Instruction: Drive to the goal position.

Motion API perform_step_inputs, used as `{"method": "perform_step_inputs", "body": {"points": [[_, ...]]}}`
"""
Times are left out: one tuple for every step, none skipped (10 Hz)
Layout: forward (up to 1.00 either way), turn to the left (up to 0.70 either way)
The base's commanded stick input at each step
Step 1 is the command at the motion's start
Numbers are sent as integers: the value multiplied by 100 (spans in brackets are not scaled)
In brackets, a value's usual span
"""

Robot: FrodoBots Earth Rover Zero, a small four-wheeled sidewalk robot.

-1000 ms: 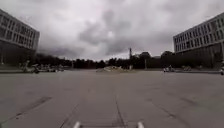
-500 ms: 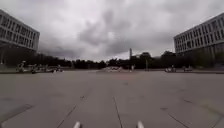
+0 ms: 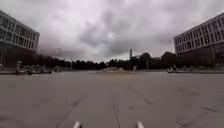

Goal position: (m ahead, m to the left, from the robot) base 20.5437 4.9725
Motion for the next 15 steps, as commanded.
{"method": "perform_step_inputs", "body": {"points": [[98, 0], [98, 0], [98, 0], [98, 0], [98, 0], [98, 0], [98, 0], [98, 0], [98, 0], [98, 0], [98, 0], [98, 0], [98, 0], [98, 0], [98, 0]]}}
